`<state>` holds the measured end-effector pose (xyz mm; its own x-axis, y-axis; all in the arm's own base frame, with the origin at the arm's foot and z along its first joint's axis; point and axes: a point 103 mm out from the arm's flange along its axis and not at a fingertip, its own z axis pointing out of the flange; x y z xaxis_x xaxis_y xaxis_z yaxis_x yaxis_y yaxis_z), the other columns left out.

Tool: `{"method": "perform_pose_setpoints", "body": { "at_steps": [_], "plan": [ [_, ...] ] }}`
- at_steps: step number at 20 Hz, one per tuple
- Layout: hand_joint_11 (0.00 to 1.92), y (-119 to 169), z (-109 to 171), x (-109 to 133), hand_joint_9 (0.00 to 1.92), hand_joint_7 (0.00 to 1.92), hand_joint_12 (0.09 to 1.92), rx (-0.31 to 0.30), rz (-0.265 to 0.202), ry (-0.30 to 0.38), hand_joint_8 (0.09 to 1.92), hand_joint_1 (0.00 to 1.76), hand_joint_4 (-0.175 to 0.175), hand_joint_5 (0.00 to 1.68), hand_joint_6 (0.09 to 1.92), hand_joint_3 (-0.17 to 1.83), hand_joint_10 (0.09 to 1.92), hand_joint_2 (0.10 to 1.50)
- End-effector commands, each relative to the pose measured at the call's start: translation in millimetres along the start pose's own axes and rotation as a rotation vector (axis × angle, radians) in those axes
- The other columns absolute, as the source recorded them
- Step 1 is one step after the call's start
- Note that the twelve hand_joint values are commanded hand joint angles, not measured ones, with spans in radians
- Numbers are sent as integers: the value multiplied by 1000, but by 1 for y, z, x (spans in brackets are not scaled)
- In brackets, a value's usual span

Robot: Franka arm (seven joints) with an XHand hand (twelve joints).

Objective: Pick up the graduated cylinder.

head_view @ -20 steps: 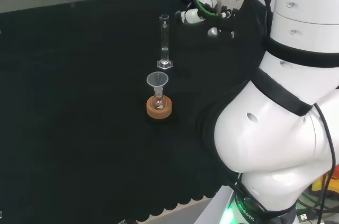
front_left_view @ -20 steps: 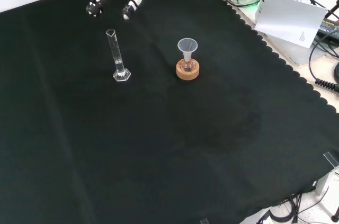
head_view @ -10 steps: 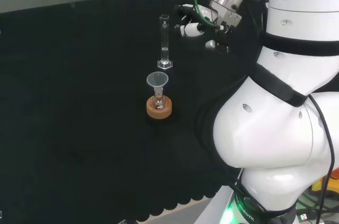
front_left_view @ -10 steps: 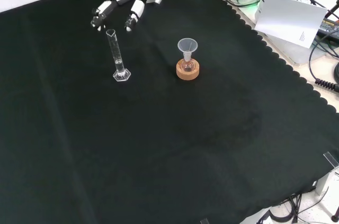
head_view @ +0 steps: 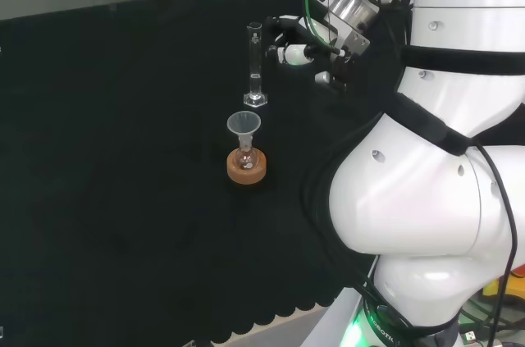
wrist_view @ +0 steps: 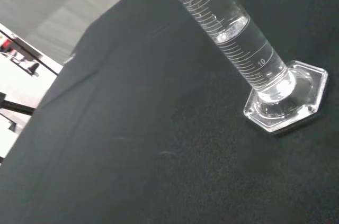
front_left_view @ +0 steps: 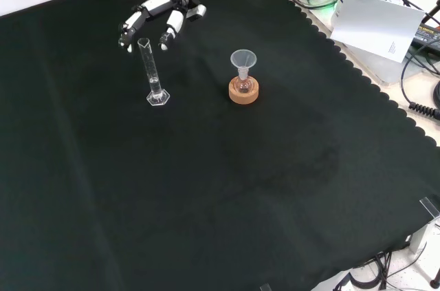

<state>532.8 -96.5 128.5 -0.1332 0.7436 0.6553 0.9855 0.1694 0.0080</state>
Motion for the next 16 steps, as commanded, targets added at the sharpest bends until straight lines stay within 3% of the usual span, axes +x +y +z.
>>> {"method": "perform_pose_setpoints", "body": {
  "at_steps": [1, 16],
  "plan": [
    [324, 11, 12, -6, 546, 316, 1315, 14, -91, 98, 607, 916, -39, 450, 87, -175, 577, 1047],
    [316, 23, 37, -1, 571, 333, 1308, 3, -207, 187, 600, 923, -37, 462, 87, -175, 563, 1031]
  ]
}}
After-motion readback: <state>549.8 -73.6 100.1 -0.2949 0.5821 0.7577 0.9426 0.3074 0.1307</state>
